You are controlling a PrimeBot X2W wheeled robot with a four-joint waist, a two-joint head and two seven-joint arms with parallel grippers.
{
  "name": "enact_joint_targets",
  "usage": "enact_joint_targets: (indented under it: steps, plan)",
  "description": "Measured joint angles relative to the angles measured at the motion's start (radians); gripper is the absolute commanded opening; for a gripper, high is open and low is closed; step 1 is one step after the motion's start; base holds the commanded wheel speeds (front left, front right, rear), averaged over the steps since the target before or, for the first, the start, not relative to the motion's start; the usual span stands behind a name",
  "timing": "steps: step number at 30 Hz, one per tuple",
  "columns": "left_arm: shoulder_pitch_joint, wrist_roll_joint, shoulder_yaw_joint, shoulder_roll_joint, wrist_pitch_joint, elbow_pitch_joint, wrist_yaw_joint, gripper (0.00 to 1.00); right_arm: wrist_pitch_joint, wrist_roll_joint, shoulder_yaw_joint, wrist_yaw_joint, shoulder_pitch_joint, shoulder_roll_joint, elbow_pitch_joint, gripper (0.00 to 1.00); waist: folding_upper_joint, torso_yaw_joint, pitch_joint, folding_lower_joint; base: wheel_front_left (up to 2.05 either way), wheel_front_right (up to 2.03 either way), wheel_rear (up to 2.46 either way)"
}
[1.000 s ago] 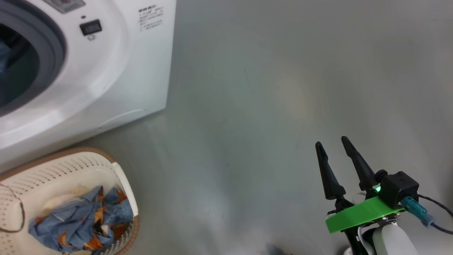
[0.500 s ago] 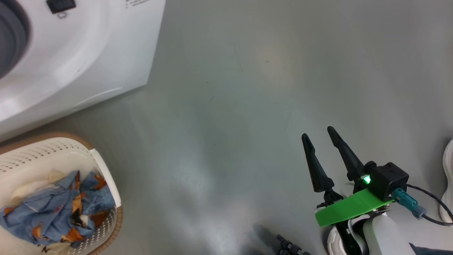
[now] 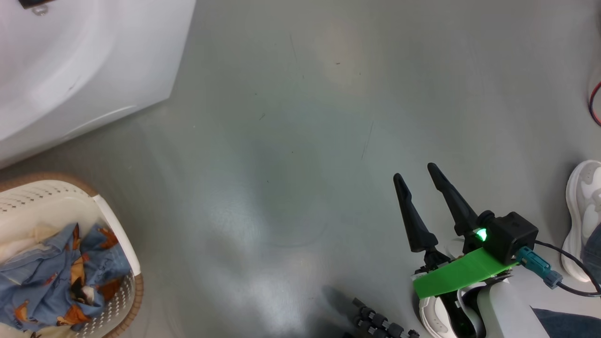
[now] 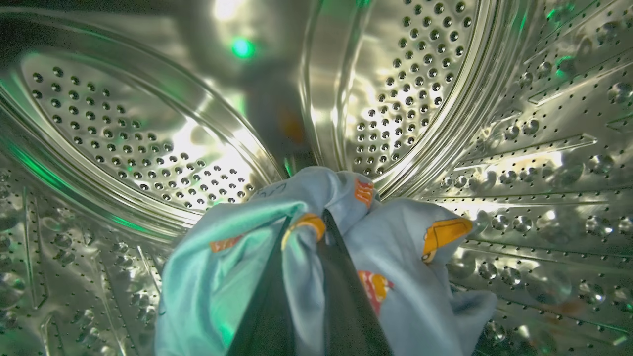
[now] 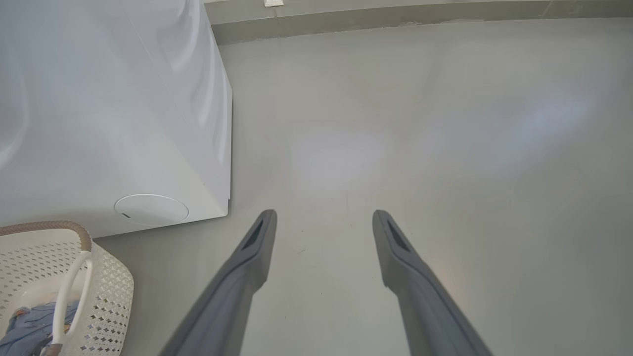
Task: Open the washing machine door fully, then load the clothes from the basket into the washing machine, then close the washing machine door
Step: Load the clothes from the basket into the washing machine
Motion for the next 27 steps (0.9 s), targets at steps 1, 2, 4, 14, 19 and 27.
enact_joint_targets:
  steps: [1, 2, 4, 14, 19, 27]
  plan:
    - [-0.01, 0.001, -0.007, 0.001, 0.004, 0.017, 0.0, 0.0, 0.0, 0.0, 0.0, 0.0, 0.0, 0.0, 0.0, 1.0, 0.0, -0.001, 0.001, 0.0, 0.0, 0.0, 0.0]
    - [-0.02, 0.003, -0.011, 0.002, 0.009, 0.035, 0.0, 0.0, 0.0, 0.0, 0.001, 0.0, 0.0, 0.0, 0.0, 1.0, 0.0, -0.002, 0.0, 0.0, 0.0, 0.0, 0.0]
    - [-0.033, 0.003, -0.019, 0.002, 0.022, 0.067, 0.0, 0.0, 0.0, 0.0, 0.001, 0.0, 0.0, 0.0, 0.0, 1.0, 0.0, -0.004, -0.002, 0.0, 0.0, 0.0, 0.0]
    - [-0.08, 0.01, -0.044, -0.021, 0.049, 0.173, 0.03, 1.0, 0.0, -0.001, -0.023, 0.0, 0.0, 0.0, 0.0, 1.0, 0.0, 0.016, -0.01, 0.0, 0.0, 0.0, 0.0]
    - [-0.081, 0.0, -0.04, -0.042, 0.023, 0.204, 0.075, 1.0, 0.0, -0.009, -0.035, 0.0, 0.0, 0.0, 0.0, 1.0, 0.0, 0.034, -0.024, 0.0, 0.0, 0.0, 0.0]
    - [-0.049, -0.022, -0.036, -0.093, -0.003, 0.211, 0.116, 1.0, 0.0, -0.02, -0.057, 0.0, 0.0, 0.0, 0.003, 1.0, 0.0, 0.063, -0.062, 0.0, 0.0, 0.0, 0.0]
